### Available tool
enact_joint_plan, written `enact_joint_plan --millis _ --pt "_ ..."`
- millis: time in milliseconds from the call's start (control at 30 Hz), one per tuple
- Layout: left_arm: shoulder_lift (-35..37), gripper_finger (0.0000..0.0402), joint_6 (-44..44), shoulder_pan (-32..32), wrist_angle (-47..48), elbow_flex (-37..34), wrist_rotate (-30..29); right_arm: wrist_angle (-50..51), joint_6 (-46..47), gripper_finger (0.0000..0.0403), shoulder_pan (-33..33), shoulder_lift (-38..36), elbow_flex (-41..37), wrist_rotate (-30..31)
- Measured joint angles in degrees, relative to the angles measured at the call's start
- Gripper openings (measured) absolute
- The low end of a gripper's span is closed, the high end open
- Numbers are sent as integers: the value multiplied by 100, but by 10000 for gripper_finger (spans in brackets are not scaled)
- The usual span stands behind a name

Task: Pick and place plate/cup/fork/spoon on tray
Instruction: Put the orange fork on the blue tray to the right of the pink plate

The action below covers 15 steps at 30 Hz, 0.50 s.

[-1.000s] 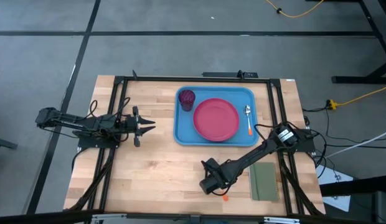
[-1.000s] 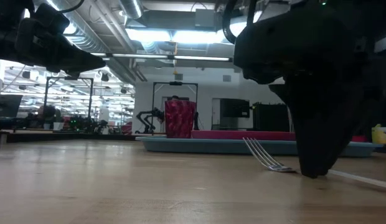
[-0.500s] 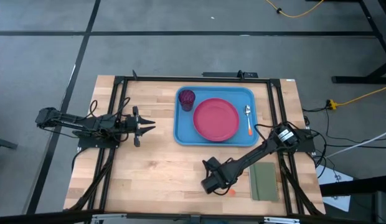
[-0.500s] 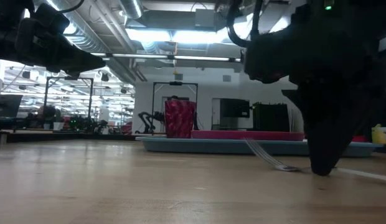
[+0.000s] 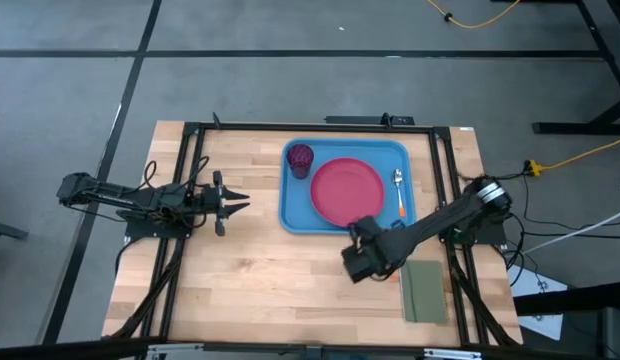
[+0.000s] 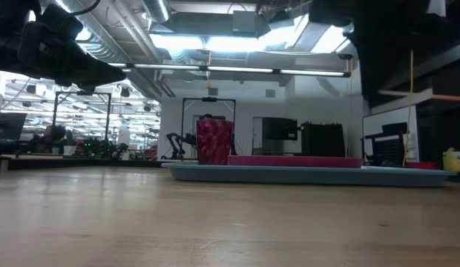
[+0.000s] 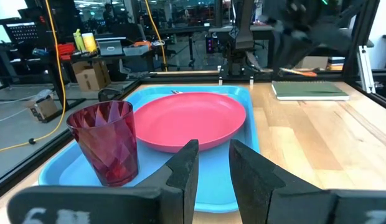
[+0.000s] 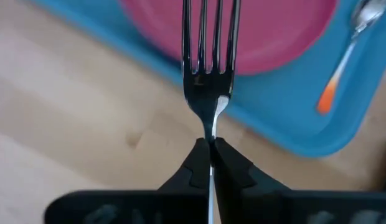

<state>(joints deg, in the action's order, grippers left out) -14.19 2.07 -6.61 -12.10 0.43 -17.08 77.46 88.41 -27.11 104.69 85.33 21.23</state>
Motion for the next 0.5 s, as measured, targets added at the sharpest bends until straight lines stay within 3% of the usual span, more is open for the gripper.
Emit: enact_joint_plan --millis 333,500 --pt "2 82 -2 -2 -2 2 0 217 583 7 1051 -1346 -1173 966" --pt "0 82 -2 -2 0 0 0 -95 576 8 1837 -1942 -1883 1085"
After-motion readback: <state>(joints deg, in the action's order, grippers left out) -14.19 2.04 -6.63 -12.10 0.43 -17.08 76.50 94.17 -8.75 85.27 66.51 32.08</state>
